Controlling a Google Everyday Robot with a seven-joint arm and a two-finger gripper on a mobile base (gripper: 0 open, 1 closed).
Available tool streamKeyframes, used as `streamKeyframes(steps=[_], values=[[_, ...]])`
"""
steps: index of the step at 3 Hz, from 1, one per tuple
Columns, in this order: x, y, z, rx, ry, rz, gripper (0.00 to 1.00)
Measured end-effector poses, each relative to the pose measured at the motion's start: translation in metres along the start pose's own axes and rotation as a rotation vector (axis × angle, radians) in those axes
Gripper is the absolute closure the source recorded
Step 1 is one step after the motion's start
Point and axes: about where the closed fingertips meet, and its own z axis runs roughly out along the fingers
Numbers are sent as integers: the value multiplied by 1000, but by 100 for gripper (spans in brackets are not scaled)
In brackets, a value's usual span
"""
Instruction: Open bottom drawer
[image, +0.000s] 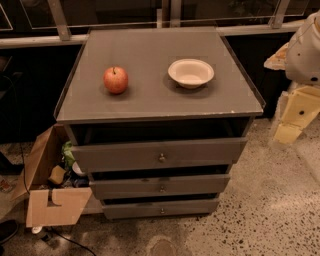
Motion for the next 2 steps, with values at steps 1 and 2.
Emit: streamKeyframes(steps=[1, 2], values=[[0, 0, 0, 0, 0, 0, 0], [6, 20, 20, -32, -28, -13, 0]])
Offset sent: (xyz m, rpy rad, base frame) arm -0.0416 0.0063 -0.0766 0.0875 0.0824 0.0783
